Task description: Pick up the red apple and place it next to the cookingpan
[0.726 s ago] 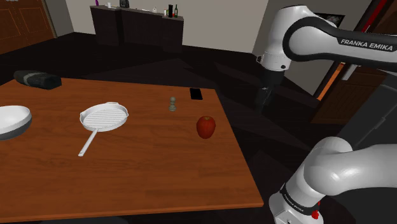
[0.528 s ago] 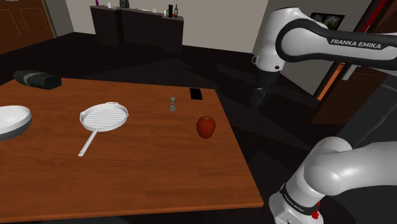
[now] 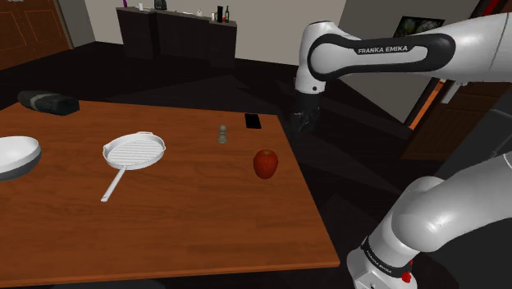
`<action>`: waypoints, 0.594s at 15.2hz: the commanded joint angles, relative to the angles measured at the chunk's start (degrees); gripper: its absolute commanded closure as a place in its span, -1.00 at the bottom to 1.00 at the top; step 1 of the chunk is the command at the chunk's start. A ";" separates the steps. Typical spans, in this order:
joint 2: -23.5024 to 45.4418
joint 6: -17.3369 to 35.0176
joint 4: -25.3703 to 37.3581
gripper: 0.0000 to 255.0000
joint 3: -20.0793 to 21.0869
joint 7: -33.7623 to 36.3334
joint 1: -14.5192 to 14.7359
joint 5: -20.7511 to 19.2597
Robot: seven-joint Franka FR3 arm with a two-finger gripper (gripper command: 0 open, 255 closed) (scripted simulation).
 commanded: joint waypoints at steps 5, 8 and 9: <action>15.01 3.32 9.60 -1.00 1.15 3.35 -0.10 0.51; 22.49 3.96 15.44 -1.00 1.46 4.94 -0.04 0.49; 24.99 4.03 17.55 -1.00 1.53 5.45 0.00 0.47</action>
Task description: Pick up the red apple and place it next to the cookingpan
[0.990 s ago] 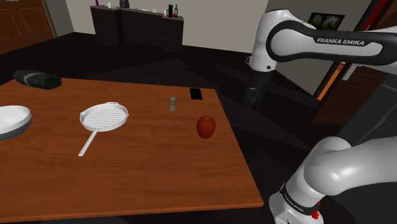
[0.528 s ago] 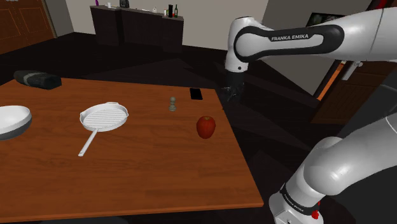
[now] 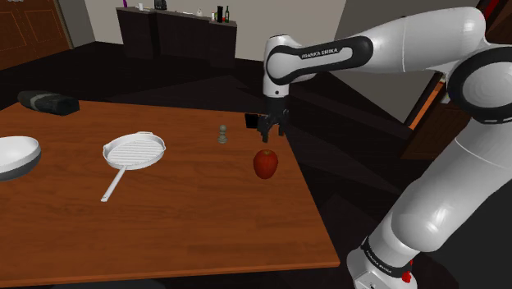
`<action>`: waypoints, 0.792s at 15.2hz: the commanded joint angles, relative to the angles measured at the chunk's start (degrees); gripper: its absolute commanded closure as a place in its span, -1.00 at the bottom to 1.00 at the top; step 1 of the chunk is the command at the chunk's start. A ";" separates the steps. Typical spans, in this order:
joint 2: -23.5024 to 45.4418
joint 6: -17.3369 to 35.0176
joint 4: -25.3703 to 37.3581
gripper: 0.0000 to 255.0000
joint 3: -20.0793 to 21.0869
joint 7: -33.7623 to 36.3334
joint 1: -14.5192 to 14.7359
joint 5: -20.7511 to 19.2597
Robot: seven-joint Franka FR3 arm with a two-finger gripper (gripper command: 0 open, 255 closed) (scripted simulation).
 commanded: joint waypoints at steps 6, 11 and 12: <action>5.41 3.93 0.82 -1.00 0.16 0.89 0.13 -0.01; 5.57 5.91 -1.00 -1.00 0.20 0.88 0.18 0.03; 5.57 5.91 -1.00 -1.00 0.20 0.88 0.18 0.03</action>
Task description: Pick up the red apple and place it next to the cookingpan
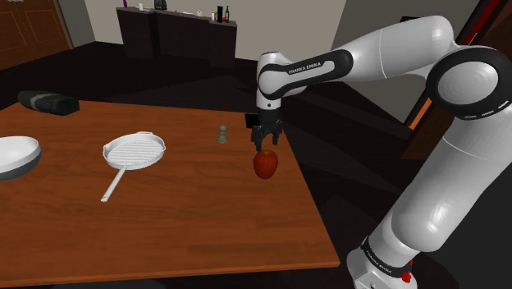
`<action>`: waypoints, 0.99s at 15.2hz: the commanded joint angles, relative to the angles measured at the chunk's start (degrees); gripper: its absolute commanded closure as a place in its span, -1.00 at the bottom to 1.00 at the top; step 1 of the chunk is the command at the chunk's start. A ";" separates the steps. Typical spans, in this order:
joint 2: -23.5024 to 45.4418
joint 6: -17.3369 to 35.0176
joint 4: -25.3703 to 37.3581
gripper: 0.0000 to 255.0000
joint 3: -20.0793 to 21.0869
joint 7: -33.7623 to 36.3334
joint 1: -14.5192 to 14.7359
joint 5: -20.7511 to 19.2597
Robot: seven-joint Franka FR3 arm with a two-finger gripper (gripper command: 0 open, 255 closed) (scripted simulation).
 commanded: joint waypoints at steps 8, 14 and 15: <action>-0.02 0.07 -0.07 1.00 -0.01 -0.02 -0.01 0.00; -0.02 0.07 -0.07 1.00 -0.01 -0.01 -0.01 0.00; -0.02 0.08 -0.08 1.00 -0.01 -0.02 -0.01 0.00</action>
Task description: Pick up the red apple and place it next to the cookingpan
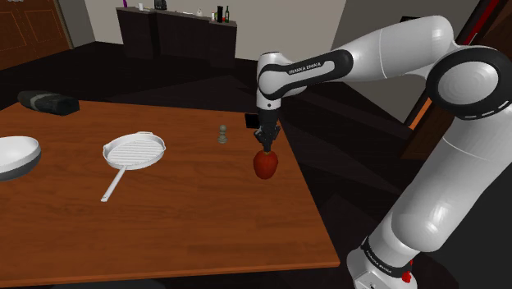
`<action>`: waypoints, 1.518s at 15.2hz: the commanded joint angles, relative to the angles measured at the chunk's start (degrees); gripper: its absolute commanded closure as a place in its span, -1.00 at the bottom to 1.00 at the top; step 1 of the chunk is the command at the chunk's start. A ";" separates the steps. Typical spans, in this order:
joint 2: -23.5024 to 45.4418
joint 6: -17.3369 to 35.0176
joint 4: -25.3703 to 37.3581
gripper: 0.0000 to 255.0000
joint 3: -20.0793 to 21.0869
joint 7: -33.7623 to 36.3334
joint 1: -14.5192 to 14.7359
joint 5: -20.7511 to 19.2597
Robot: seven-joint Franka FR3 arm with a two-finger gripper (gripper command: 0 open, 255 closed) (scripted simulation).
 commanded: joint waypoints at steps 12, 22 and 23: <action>-2.52 -8.89 6.37 1.00 -0.07 0.26 -0.09 0.10; -3.32 -16.45 13.15 1.00 -0.12 0.57 -0.14 0.12; -3.33 -17.22 13.90 1.00 -0.13 0.60 -0.15 0.12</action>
